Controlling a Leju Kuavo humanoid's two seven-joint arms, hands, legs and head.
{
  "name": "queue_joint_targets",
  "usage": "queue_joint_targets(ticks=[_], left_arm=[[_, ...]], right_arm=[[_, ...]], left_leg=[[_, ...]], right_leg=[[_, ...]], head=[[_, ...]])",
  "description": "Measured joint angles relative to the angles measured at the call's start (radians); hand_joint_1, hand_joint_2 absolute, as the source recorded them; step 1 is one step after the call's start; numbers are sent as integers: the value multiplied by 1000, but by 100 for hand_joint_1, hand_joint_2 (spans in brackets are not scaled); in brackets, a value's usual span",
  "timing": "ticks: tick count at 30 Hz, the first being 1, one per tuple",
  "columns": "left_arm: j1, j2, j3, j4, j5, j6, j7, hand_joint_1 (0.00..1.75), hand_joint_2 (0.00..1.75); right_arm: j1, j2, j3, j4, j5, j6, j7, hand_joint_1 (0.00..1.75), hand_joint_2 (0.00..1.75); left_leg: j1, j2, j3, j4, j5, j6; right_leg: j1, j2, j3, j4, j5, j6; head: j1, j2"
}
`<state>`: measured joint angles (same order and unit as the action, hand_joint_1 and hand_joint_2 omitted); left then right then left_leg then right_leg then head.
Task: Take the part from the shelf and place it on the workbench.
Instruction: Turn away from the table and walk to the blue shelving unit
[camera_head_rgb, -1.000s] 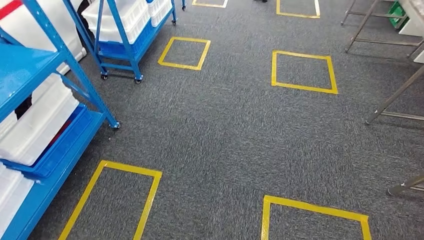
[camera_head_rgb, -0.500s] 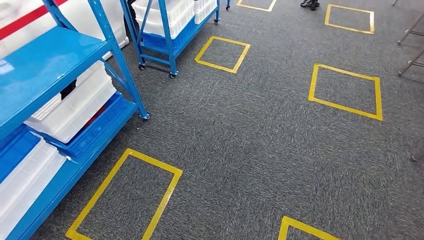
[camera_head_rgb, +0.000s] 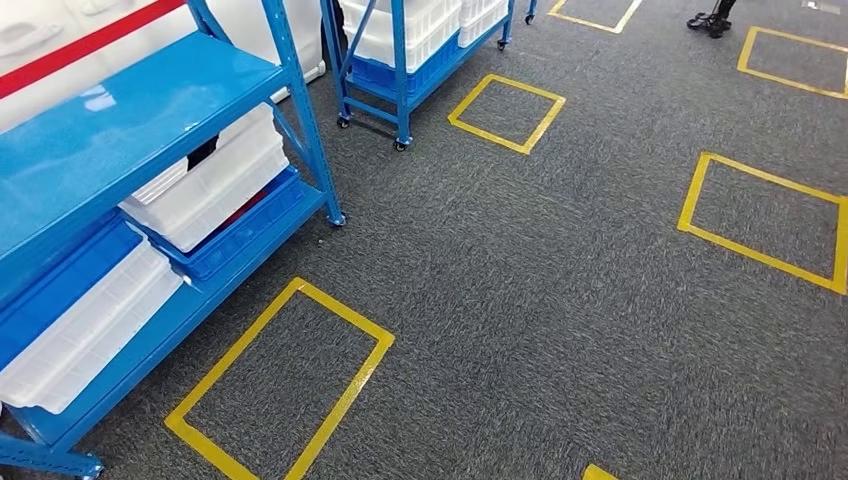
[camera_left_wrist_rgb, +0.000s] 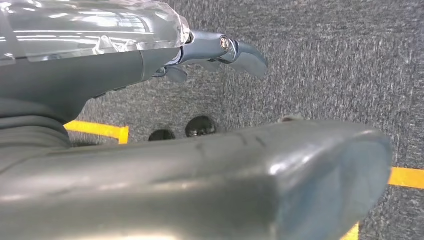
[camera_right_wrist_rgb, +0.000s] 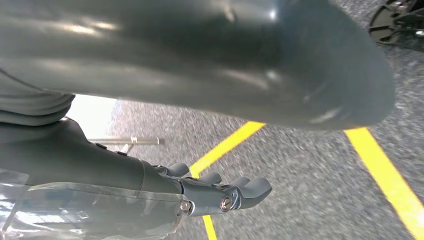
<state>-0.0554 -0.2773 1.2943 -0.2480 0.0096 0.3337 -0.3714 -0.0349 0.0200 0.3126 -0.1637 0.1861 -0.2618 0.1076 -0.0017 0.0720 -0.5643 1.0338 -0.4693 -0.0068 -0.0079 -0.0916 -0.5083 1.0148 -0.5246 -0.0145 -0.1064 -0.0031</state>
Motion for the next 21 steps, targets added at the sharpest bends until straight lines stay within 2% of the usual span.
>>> queue_joint_targets(ticks=[1, 3, 4, 5, 7, 8, 9, 10, 11, 12, 13, 14, 15, 16, 18, 19, 20, 21], left_arm=[[0, 1, 0, 0, 0, 0, 0, 0, 0], [1, 3, 0, 0, -1, -2, -5, 0, 0], [2, 4, 0, 0, -3, -4, -9, 0, 0], [3, 6, 0, 0, -6, -8, -14, 0, 0], [2, 12, 0, 0, -15, -17, -21, 0, 0], [1, 15, -1, 0, -20, -22, -24, 0, 0], [1, 19, -2, 0, -27, -26, -27, 0, 0], [1, 23, -3, 0, -33, -30, -31, 0, 0], [1, 28, -4, 0, -40, -35, -36, 0, 0], [1, 33, -7, 0, -47, -39, -44, 0, 0], [1, 39, -11, 0, -56, -45, -53, 0, 0], [0, 47, -18, 0, -66, -52, -64, 0, 0], [-1, 55, -26, 0, -80, -60, -79, 0, 0], [-2, 64, -35, 0, -97, -69, -95, 0, 0], [-2, 85, -59, 0, -142, -85, -131, 0, 0], [-1, 97, -74, 0, -170, -91, -145, 0, 0], [-1, 109, -92, 0, -200, -93, -157, 0, 0], [-2, 120, -111, 1, -233, -92, -164, 0, 0]], right_arm=[[-1, -1, -2, 0, 0, -1, -1, 0, 0], [-6, -2, -5, 0, 0, -6, -5, 0, 0], [-8, -4, -6, 0, 0, -9, -9, 0, 0], [-8, -6, -8, -1, 0, -12, -14, 0, 0], [-6, -16, -11, -1, -1, -16, -24, 0, 0], [-5, -22, -12, -1, -2, -18, -27, 0, 0], [-5, -28, -13, 0, -2, -19, -30, 0, 0], [-4, -34, -14, 0, -2, -21, -33, 0, 0], [-4, -39, -15, 0, -1, -22, -36, 0, 0], [-4, -44, -16, 0, 1, -23, -39, 0, 0], [-4, -49, -17, 0, 2, -24, -42, 0, 0], [-3, -53, -18, 0, 3, -24, -45, 0, 0], [-4, -56, -19, 1, 4, -25, -48, 0, 0], [-5, -57, -21, 1, 4, -25, -52, 0, 0], [-10, -58, -22, 1, 4, -25, -59, 0, 0], [-12, -57, -23, 1, 4, -25, -62, 0, 0], [-13, -57, -24, 1, 4, -25, -63, 0, 0], [-13, -56, -25, 1, 3, -25, -63, 0, 0]], left_leg=[[-4, 6, 3, -12, -1, 6], [-5, -17, 2, -18, 2, 16], [-3, -28, 5, -24, 5, 22], [-1, -39, 9, -30, 8, 29], [1, -61, 13, -36, 12, 37], [1, -73, 12, -36, 13, 39], [1, -86, 12, -36, 13, 40], [1, -100, 13, -35, 12, 40], [2, -115, 16, -35, 12, 39], [3, -129, 18, -33, 10, 36], [4, -143, 19, -31, 8, 33], [3, -154, 18, -25, 4, 27], [3, -165, 14, -20, 2, 21], [3, -175, 10, -17, 0, 14], [4, -193, 5, -17, 1, 0], [5, -190, 3, -16, -2, -5], [6, -172, -3, -1, -13, -11], [6, -145, -19, 36, -37, -15]], right_leg=[[2, -9, 2, 0, -3, 5], [1, -22, 8, -1, -7, 16], [-1, -12, 8, 5, -14, 21], [-3, 9, 0, 28, -31, 25], [-7, 63, -51, 133, -90, 30], [-7, 77, -89, 204, -120, 31], [-7, 84, -123, 263, -137, 32], [-8, 86, -143, 291, -133, 32], [-9, 88, -146, 282, -109, 32], [-11, 94, -129, 234, -68, 33], [-15, 113, -103, 165, -23, 33], [-17, 136, -80, 100, 8, 32], [-19, 153, -63, 53, 27, 30], [-18, 165, -55, 30, 32, 27], [-15, 150, -52, 24, 30, 14], [-15, 139, -50, 21, 31, 6], [-16, 127, -48, 18, 33, -1], [-16, 114, -47, 15, 33, -8]], head=[[0, 0], [0, 0], [0, 0], [0, 0], [1, 0], [1, 0], [1, 0], [1, 0], [1, 0], [1, 0], [1, 0], [1, 0], [1, 0], [0, 0], [0, 0], [0, 0], [0, 0], [0, 0]])
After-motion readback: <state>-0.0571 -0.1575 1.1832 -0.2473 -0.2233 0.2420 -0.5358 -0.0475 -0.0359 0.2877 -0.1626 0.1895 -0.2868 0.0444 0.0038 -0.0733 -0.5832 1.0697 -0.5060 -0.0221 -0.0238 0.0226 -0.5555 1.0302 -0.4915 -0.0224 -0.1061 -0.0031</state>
